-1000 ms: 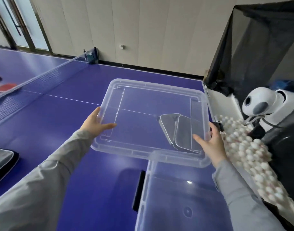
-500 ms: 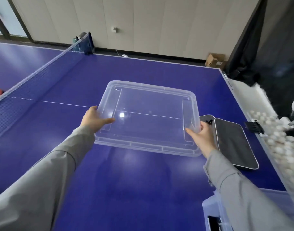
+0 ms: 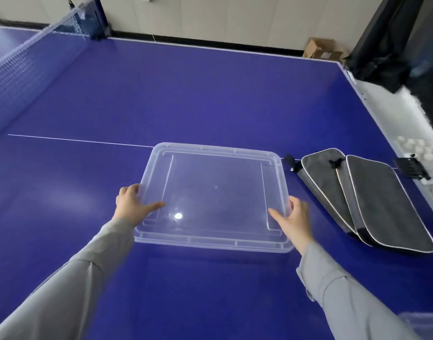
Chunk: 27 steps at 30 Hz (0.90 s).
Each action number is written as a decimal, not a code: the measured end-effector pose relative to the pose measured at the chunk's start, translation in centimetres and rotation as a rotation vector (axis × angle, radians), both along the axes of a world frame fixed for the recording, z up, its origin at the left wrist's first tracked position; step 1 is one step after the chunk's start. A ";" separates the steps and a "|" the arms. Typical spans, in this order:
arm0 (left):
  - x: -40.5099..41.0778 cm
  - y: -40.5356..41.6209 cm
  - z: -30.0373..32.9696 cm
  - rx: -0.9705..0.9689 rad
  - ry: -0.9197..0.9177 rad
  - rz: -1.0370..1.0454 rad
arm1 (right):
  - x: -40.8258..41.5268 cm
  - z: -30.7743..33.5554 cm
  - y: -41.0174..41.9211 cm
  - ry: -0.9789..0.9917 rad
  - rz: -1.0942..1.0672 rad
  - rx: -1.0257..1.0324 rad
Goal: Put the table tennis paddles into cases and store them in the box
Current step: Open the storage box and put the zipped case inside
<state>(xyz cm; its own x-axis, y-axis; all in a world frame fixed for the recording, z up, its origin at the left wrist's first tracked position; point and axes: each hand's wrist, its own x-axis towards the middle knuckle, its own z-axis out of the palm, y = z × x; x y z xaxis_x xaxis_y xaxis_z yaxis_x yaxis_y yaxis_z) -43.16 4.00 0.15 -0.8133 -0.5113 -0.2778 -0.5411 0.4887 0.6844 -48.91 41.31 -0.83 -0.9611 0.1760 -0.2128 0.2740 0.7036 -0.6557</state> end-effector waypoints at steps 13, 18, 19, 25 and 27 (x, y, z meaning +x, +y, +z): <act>-0.2 0.1 -3.3 -0.052 -0.005 -0.006 | 0.1 -1.9 -0.8 0.012 0.065 0.224; 0.0 0.6 -2.5 -0.078 -0.032 -0.042 | 1.7 -1.1 -1.0 0.030 0.108 0.262; 0.2 0.7 -2.2 -0.091 -0.048 -0.058 | 2.2 -0.9 -1.0 0.036 0.125 0.273; 4.8 1.4 0.2 -0.373 -0.113 -0.273 | 6.5 1.7 -1.1 0.068 0.311 0.370; 7.6 1.5 1.0 -0.489 -0.145 -0.350 | 8.3 2.8 -1.4 0.076 0.378 0.404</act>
